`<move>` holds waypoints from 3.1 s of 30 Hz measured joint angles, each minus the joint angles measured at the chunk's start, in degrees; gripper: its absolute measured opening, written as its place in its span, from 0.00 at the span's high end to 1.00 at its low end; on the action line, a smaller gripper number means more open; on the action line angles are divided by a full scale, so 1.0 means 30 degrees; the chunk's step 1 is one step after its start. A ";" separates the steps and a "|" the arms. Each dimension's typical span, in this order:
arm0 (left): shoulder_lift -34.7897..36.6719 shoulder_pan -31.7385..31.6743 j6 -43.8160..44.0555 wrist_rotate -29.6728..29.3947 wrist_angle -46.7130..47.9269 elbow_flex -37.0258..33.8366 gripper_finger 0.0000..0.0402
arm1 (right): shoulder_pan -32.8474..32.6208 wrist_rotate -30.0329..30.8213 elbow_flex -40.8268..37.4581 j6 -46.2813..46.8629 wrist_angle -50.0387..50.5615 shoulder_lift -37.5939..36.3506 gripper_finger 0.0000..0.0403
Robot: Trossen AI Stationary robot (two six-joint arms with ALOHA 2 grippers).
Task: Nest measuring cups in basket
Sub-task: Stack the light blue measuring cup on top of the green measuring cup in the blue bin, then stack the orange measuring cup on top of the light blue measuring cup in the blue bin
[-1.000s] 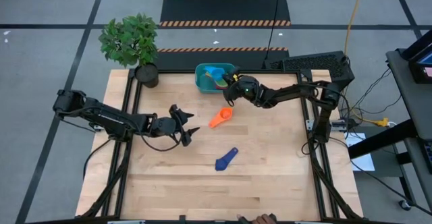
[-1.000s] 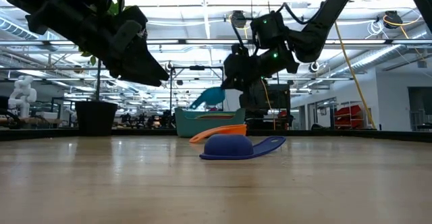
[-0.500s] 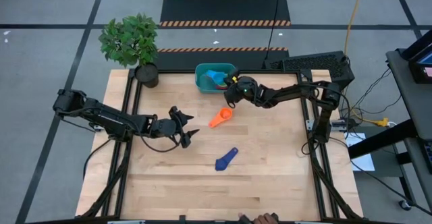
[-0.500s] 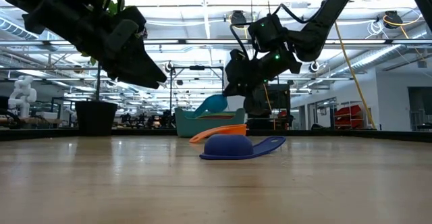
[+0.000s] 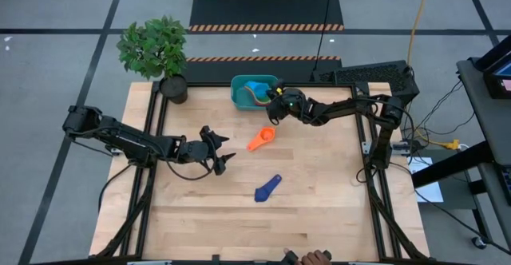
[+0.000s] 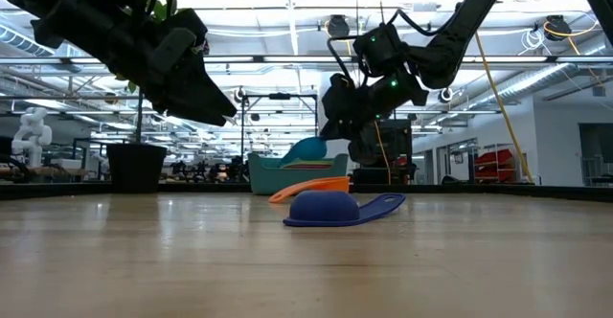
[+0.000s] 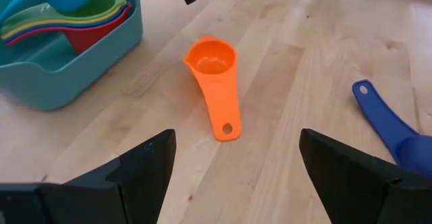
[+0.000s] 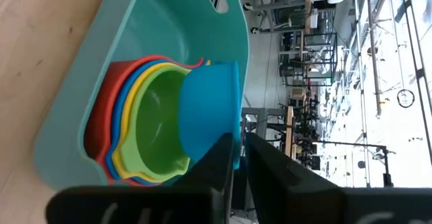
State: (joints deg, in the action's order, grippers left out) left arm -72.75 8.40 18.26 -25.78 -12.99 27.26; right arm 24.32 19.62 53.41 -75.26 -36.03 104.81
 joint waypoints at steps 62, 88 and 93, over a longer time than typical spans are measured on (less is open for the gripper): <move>-0.5307 0.1207 -0.0058 0.0058 0.2756 0.5355 0.21 | -0.4750 0.0386 -0.3860 1.4710 0.9114 -0.8174 0.66; -1.1403 -0.2703 -0.1672 0.1116 0.1540 0.7651 0.20 | -0.4896 0.0402 -0.7007 1.4868 0.9116 -1.4462 0.66; -1.1992 -0.2688 -0.0802 0.0073 0.1144 0.7660 0.20 | -0.4896 0.0372 -0.7016 1.5102 0.9087 -1.4426 0.66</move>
State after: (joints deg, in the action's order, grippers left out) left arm -108.73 0.34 15.86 -25.56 -9.56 50.24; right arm 9.63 20.73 32.36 -29.96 -8.77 61.54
